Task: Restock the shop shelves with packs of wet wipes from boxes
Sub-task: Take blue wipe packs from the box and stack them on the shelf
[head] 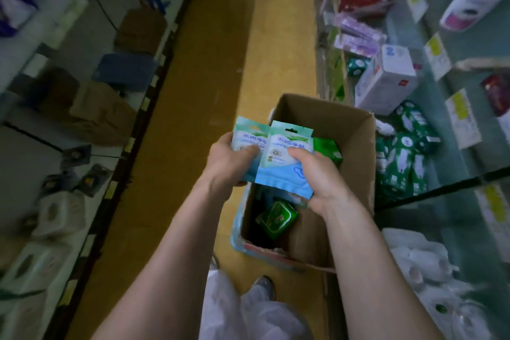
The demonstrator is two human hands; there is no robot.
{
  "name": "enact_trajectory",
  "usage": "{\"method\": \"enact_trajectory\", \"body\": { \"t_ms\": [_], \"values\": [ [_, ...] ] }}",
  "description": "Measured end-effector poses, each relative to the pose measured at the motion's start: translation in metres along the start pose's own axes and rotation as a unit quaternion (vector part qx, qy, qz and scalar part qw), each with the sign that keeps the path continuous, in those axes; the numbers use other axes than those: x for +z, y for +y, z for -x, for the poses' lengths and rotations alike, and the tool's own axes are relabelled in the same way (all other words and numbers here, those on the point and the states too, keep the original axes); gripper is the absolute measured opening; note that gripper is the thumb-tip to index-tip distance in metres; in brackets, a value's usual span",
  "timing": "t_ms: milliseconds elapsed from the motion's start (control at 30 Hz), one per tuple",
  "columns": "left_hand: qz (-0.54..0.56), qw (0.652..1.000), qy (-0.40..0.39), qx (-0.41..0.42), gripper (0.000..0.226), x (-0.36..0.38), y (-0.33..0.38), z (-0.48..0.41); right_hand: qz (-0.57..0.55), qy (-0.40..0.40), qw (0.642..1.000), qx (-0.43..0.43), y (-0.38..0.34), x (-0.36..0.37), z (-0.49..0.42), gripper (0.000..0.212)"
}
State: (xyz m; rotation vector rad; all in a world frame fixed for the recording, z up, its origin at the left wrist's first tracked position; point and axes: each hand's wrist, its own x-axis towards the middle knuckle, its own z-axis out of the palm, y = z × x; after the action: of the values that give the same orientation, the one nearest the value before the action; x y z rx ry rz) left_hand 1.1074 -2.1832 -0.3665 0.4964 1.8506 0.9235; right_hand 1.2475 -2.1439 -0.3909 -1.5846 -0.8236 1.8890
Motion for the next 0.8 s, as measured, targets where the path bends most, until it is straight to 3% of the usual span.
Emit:
{"method": "enact_trajectory", "body": {
  "t_ms": [267,467,800],
  "values": [
    [0.115,0.987,0.115,0.011,0.047,-0.12,0.005,0.043,0.065,-0.143,0.987,-0.023,-0.017,0.121,0.039,0.009],
    [0.169,0.96,0.218,0.039,0.032,-0.228,-0.013,0.079,0.135,-0.222,0.965,-0.02,-0.005,0.229,0.088,0.019],
    [0.227,0.916,0.315,0.102,0.032,-0.406,-0.049,0.133,0.207,-0.344,0.913,-0.071,0.021,0.397,0.177,0.02]
  ]
}}
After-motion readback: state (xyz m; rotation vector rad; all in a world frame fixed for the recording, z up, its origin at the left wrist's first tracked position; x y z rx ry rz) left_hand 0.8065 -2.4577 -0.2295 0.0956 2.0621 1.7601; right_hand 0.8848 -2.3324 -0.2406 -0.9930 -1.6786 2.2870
